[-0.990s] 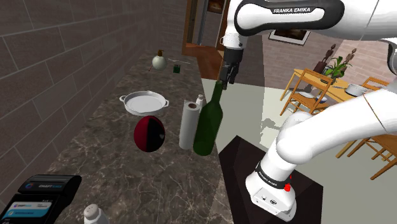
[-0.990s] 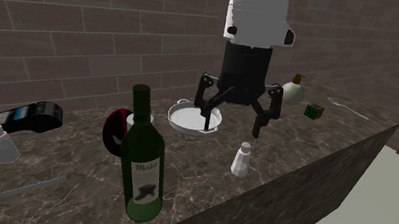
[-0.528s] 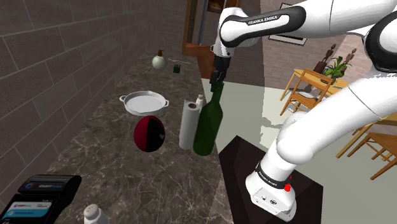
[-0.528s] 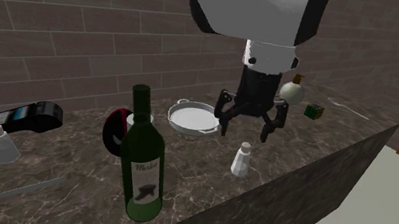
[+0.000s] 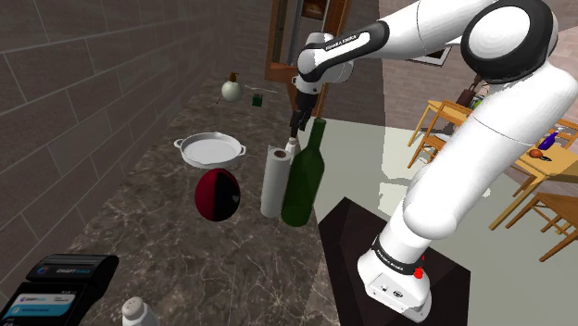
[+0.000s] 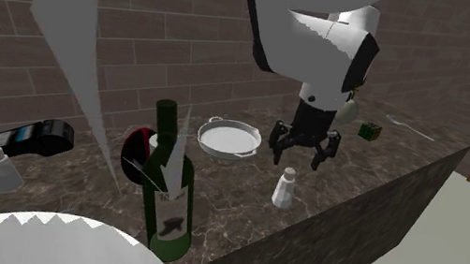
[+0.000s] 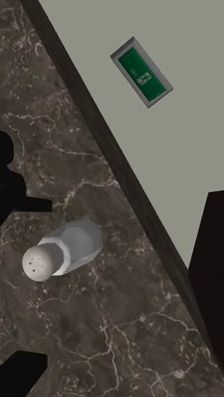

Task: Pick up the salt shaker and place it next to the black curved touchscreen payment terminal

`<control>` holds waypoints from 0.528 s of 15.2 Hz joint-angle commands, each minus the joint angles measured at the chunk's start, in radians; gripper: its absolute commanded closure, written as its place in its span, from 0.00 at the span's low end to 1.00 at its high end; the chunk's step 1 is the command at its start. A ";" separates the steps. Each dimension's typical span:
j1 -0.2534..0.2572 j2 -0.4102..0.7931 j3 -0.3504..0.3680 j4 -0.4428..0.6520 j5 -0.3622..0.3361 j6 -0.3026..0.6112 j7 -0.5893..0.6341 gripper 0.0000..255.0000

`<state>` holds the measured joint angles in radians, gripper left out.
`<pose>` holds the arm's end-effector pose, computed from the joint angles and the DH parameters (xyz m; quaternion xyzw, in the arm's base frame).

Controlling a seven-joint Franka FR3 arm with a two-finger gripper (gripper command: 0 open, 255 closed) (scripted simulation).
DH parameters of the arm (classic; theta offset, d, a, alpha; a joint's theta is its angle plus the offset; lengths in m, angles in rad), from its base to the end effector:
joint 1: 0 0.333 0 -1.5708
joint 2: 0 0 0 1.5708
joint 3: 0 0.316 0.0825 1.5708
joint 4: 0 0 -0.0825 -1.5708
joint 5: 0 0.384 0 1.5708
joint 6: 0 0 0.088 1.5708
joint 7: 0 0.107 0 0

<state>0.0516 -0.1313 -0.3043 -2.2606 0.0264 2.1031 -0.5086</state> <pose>0.4796 -0.1244 0.4113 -0.9919 -0.1222 0.0036 0.0347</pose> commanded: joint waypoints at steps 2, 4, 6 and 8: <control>0.004 0.058 -0.006 0.023 0.032 0.040 -0.035 0.00; 0.005 0.071 -0.006 0.008 0.038 0.067 -0.039 0.00; 0.006 0.084 -0.006 -0.006 0.044 0.094 -0.043 0.00; 0.007 0.103 -0.005 -0.023 0.054 0.128 -0.050 0.00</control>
<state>0.0581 -0.0392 -0.3096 -2.2734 0.0746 2.2099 -0.5539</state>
